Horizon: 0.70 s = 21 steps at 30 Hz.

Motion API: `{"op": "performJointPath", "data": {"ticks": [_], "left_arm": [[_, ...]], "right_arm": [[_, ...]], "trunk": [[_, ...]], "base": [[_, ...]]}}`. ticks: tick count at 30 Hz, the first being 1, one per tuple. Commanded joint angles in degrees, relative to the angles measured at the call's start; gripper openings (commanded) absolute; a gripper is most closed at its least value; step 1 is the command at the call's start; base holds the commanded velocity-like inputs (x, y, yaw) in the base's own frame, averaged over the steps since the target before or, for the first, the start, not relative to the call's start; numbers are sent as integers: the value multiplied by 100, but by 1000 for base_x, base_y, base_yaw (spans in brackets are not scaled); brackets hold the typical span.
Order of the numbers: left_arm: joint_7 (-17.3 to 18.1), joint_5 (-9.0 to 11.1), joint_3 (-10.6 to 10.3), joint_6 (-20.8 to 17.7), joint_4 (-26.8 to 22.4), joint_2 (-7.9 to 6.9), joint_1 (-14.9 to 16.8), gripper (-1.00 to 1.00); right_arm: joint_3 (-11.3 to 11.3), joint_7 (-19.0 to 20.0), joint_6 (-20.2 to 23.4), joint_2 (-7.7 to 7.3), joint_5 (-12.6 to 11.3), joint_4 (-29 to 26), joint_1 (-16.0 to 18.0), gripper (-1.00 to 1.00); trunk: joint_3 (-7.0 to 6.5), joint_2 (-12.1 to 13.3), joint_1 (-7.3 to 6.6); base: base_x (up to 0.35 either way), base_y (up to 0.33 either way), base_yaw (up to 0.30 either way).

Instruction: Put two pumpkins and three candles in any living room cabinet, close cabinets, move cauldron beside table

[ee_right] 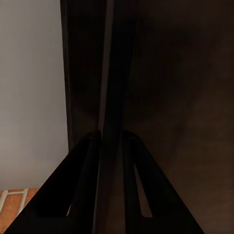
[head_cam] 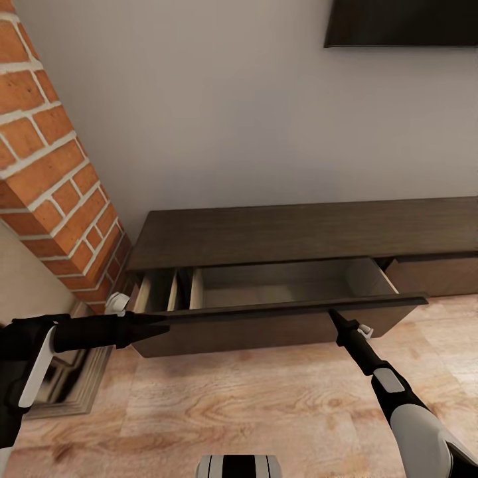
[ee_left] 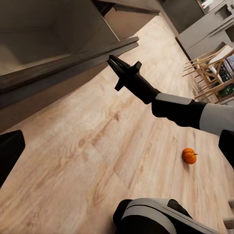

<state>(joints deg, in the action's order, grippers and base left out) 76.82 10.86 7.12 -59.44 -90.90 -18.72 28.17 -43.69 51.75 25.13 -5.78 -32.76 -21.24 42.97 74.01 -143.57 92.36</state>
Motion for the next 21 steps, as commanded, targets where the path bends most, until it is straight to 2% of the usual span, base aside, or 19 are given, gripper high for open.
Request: {"op": "performJointPath", "data": {"ticks": [1,21], "left_arm": [[9,13,-1,-50,2,0,4,100],[9,13,9,-50,2,0,4,100]], "right_arm": [[98,19,72,6,51,15,1,-100],[98,19,71,7,51,15,1,-100]], "trunk": [[4,-2,-2],[4,-2,-2]], "base": [[-55,0,0],[-72,0,0]]}}
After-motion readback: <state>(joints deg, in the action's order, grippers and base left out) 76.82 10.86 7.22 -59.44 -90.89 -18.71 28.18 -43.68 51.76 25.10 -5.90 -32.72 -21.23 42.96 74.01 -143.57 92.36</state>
